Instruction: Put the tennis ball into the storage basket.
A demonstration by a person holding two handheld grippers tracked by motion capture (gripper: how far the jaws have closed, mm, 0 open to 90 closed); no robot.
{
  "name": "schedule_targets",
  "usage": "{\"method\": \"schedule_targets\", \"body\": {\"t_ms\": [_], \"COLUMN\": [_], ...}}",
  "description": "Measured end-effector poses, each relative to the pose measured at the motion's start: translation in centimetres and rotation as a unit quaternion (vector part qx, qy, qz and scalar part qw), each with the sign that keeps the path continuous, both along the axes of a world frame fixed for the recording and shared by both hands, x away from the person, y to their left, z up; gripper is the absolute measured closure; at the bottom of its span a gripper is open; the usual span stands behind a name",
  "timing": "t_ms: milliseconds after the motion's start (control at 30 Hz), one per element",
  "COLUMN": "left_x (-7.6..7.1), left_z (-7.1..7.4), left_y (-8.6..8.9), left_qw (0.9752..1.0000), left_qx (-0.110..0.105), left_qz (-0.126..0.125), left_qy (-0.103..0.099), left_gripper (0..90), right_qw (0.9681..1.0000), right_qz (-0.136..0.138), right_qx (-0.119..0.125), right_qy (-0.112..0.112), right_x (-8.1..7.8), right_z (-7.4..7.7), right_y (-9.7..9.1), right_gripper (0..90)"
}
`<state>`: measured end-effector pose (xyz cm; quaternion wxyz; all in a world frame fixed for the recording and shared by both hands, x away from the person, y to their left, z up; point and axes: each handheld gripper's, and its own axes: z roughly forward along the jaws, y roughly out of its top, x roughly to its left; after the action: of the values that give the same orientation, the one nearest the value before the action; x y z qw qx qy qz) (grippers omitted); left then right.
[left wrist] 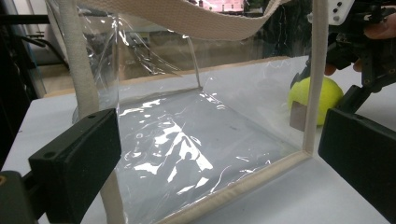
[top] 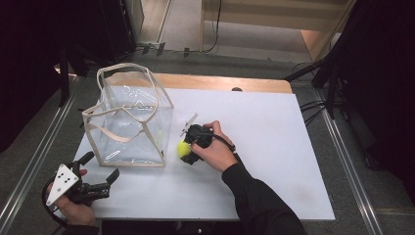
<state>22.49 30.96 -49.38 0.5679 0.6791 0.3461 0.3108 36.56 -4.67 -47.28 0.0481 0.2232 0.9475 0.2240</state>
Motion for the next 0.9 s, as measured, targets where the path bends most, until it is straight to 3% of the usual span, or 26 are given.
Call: {"method": "schedule_targets", "body": {"t_ms": [900], "left_x": [-0.01], "left_z": [0.00], "left_y": [0.01], "left_qw": [1.0000], "left_qx": [-0.002], "left_qz": [0.000], "left_qy": [-0.001], "left_gripper": [0.0], "right_qw": [1.0000], "right_qz": [0.002], "right_qx": [-0.006], "right_qy": [0.002], "right_x": [0.49], "right_z": [-0.50], "right_y": [0.73], "right_gripper": [11.9]}}
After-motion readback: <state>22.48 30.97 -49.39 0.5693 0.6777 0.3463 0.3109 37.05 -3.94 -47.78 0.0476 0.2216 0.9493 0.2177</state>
